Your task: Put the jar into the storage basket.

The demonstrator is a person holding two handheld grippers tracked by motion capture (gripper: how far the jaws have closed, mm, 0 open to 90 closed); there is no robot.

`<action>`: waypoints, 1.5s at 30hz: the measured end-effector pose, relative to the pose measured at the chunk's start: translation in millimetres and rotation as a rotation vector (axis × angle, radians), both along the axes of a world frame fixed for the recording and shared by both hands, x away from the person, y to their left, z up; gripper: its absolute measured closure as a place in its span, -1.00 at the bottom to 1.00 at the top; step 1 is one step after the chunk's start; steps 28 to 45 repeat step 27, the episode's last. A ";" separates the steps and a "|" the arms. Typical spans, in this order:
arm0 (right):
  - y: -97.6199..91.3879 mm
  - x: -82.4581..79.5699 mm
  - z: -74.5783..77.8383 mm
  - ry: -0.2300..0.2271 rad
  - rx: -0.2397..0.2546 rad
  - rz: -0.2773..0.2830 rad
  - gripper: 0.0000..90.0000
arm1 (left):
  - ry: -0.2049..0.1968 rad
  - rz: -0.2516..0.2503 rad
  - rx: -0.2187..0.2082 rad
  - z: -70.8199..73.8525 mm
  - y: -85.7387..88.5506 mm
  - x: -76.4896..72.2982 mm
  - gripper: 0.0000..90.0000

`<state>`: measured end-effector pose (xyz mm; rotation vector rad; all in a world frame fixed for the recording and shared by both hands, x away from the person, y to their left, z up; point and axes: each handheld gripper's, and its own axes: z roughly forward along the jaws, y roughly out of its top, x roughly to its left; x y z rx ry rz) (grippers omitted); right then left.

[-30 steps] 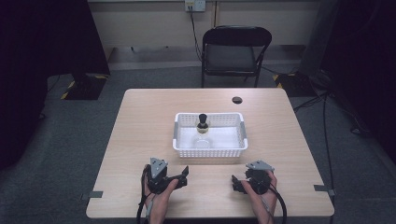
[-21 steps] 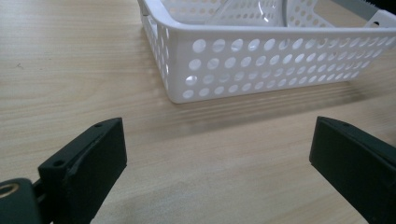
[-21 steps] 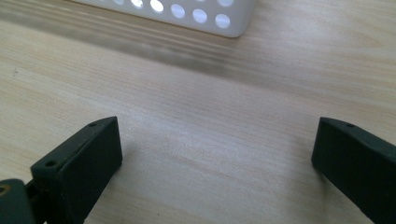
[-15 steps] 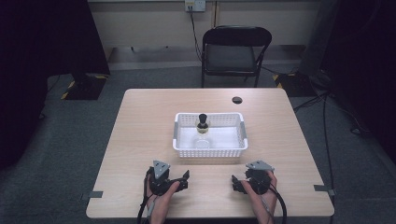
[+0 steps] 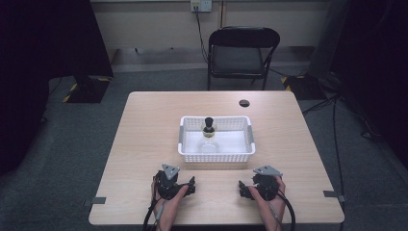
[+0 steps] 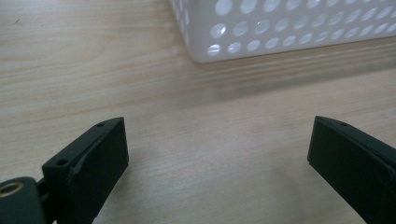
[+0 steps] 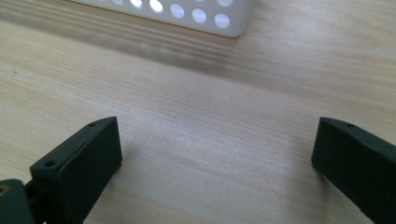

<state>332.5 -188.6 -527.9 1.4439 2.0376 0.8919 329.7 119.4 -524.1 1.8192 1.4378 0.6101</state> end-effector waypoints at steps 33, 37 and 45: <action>0.8 0.3 0.2 0.002 -0.003 -0.008 -1.00 | 0.042 0.019 0.089 -1.4 -8.2 5.5 -0.96; 0.8 0.3 0.2 0.002 -0.003 -0.008 -1.00 | 0.042 0.019 0.089 -1.4 -8.2 5.5 -0.96; 0.8 0.3 0.2 0.002 -0.003 -0.008 -1.00 | 0.042 0.019 0.089 -1.4 -8.2 5.5 -0.96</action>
